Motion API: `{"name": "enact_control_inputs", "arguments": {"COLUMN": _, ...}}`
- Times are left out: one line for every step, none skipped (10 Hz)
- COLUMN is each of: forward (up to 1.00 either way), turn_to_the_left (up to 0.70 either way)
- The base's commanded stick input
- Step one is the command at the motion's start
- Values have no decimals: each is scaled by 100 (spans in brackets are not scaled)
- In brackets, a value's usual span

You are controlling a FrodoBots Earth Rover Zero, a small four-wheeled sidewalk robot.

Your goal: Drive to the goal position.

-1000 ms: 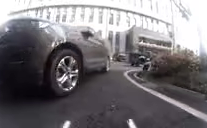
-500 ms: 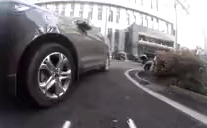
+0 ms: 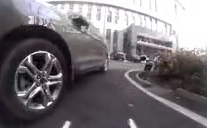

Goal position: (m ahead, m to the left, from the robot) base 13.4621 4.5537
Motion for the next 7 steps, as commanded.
{"name": "enact_control_inputs", "arguments": {"forward": 45, "turn_to_the_left": -27}}
{"name": "enact_control_inputs", "arguments": {"forward": 45, "turn_to_the_left": -27}}
{"name": "enact_control_inputs", "arguments": {"forward": 45, "turn_to_the_left": -27}}
{"name": "enact_control_inputs", "arguments": {"forward": 45, "turn_to_the_left": -27}}
{"name": "enact_control_inputs", "arguments": {"forward": 45, "turn_to_the_left": -27}}
{"name": "enact_control_inputs", "arguments": {"forward": 45, "turn_to_the_left": -27}}
{"name": "enact_control_inputs", "arguments": {"forward": 45, "turn_to_the_left": -27}}
